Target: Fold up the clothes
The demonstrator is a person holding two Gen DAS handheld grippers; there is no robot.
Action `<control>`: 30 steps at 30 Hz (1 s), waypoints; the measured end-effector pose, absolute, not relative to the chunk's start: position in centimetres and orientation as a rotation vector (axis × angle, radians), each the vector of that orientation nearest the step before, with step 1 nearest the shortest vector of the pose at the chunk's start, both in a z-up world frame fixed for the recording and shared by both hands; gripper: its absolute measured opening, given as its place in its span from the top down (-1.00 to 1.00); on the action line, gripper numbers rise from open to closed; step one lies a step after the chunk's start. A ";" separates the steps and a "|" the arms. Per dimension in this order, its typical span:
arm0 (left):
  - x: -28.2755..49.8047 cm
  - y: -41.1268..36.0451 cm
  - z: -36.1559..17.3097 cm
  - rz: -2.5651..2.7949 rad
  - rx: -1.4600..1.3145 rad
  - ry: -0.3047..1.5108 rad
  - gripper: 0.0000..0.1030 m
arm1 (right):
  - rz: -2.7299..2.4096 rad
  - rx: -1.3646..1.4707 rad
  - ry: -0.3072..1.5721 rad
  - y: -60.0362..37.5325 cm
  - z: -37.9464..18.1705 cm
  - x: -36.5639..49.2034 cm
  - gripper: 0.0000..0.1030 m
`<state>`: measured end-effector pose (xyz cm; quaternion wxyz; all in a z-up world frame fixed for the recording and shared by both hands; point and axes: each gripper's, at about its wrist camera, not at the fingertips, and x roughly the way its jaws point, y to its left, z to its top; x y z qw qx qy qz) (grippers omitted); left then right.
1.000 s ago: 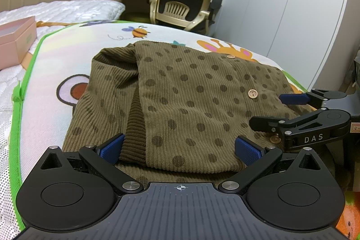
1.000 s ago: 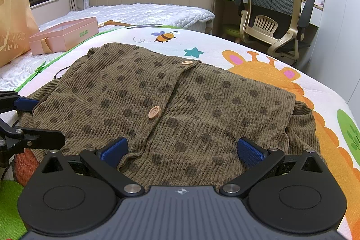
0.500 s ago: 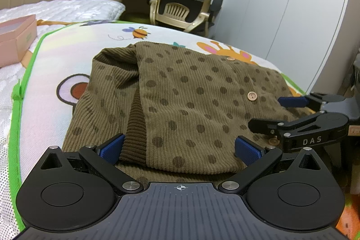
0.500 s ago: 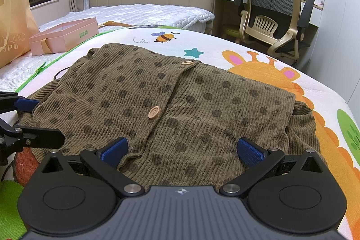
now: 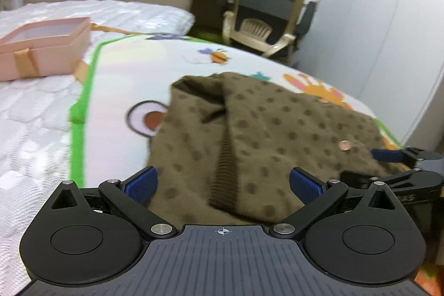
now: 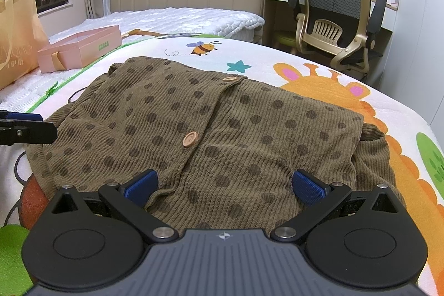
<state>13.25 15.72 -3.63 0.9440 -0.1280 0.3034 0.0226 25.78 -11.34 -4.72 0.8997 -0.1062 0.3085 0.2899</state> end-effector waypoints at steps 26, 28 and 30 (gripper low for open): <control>13.6 16.7 -4.4 0.118 -0.233 0.617 -0.59 | 0.576 -0.259 0.634 -10.7 -4.7 25.5 -1.00; 14.0 16.4 -4.4 0.112 -0.213 0.630 -0.54 | 0.564 -0.278 0.628 -10.4 -4.7 25.3 -1.00; 14.3 16.3 -4.4 0.103 -0.208 0.633 -0.31 | 0.546 -0.304 0.608 -10.0 -4.7 24.8 -1.00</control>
